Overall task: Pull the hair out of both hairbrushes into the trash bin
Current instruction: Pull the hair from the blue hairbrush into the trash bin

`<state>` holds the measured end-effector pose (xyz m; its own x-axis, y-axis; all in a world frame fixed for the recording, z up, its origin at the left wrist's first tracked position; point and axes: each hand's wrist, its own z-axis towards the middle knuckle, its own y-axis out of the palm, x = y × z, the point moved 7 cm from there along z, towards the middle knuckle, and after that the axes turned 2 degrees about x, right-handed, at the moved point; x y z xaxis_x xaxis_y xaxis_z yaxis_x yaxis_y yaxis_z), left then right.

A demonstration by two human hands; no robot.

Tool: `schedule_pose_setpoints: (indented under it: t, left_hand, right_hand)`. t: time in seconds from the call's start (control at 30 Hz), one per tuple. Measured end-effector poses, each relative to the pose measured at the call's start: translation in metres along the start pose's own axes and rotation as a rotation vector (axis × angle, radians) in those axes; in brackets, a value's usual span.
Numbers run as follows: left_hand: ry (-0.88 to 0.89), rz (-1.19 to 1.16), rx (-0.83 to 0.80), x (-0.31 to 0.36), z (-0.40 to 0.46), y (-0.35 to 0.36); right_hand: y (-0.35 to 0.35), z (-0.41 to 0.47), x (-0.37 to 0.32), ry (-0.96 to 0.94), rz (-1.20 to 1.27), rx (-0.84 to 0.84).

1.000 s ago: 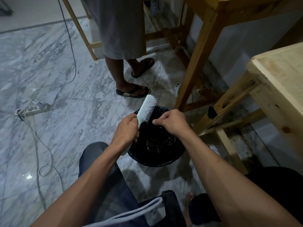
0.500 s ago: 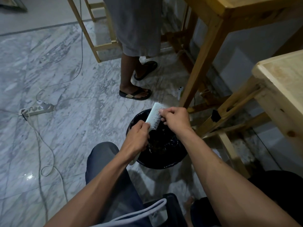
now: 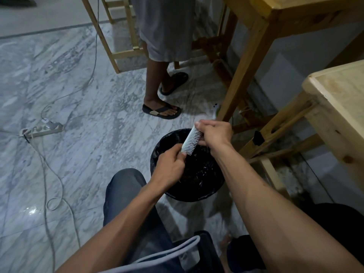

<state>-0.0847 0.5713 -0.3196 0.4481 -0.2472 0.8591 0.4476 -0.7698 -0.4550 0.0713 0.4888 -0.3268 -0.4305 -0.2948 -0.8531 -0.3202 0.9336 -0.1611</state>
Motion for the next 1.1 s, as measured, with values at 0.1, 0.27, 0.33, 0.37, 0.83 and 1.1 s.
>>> schedule_pose_setpoints:
  t: [0.1, 0.27, 0.33, 0.37, 0.83, 1.1]
  left_hand:
    - [-0.073, -0.111, -0.037, -0.005, -0.001, 0.004]
    - [-0.275, -0.373, -0.046, -0.012, 0.003, 0.002]
    - [-0.356, -0.468, -0.042, -0.018, 0.006, 0.0]
    - [-0.385, -0.52, -0.056, -0.019, 0.007, -0.001]
    - [-0.155, -0.311, -0.186, 0.045, 0.0, -0.03]
    - [0.213, 0.063, 0.048, 0.136, -0.01, -0.078]
  right_hand:
    - [-0.006, -0.003, -0.001, -0.032, 0.007, 0.041]
    - [-0.011, -0.007, -0.001, 0.041, 0.159, 0.035]
    - [-0.015, -0.004, -0.001, 0.039, 0.158, 0.04]
    - [-0.016, -0.003, -0.002, 0.024, 0.115, 0.03]
    - [-0.015, -0.031, -0.081, -0.141, 0.045, -0.158]
    - [-0.053, -0.054, -0.173, -0.313, 0.107, -0.082]
